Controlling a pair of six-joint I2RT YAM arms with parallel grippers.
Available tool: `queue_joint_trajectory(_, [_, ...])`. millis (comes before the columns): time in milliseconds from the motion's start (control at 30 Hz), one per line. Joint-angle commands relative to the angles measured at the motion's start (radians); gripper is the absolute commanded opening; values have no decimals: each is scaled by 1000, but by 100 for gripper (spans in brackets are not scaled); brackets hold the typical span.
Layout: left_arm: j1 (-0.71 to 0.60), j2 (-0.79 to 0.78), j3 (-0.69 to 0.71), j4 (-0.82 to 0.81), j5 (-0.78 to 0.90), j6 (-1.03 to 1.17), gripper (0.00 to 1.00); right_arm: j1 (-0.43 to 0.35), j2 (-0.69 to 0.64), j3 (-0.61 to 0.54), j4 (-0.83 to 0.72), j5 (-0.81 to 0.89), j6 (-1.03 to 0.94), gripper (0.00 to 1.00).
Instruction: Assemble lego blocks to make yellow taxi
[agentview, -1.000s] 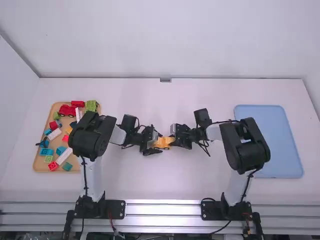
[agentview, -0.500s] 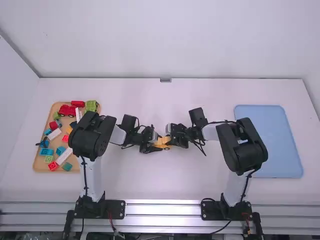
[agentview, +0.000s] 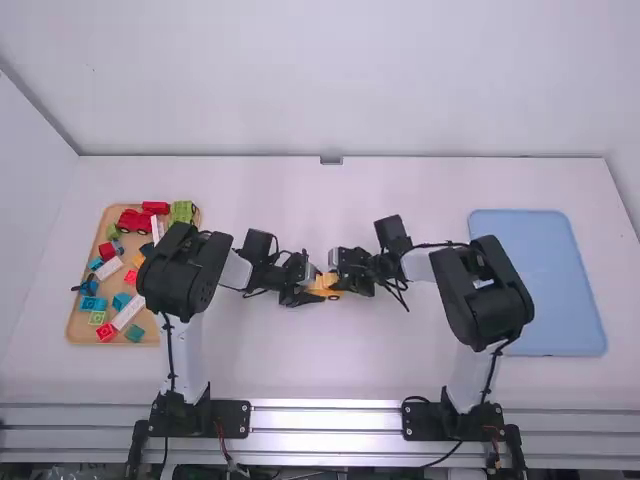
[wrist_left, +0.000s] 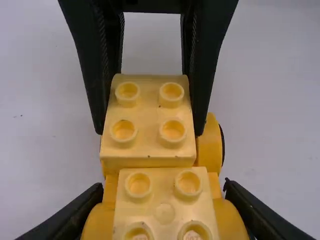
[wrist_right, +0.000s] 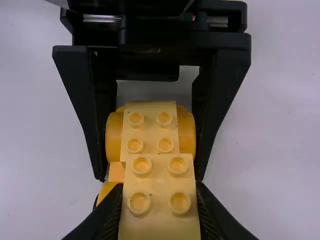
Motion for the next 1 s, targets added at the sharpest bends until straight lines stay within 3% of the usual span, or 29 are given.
queue_joint_trajectory(0, [-4, 19, 11, -5, 10, 3, 61, 12, 14, 6, -13, 14, 3, 6])
queue_joint_trajectory(100, [-4, 19, 11, -4, 11, 3, 62, 6, 14, 6, -18, 12, 4, 6])
queue_joint_trajectory(333, [-4, 19, 11, -5, -3, 2, 63, 7, 14, 6, -14, 9, 5, 35])
queue_joint_trajectory(633, [-4, 19, 11, -5, -39, -16, 62, 6, 14, 6, -15, -22, 5, 50])
queue_joint_trajectory(733, [-4, 19, 11, -4, -38, -16, 61, 7, 14, 6, -16, -21, 5, 49])
queue_joint_trajectory(900, [-4, 19, 11, -3, -39, -16, 58, 7, 13, 6, -12, -21, 31, 26])
queue_joint_trajectory(967, [-4, 19, 11, -3, -39, -16, 56, 7, 12, 7, -5, -22, 55, 24])
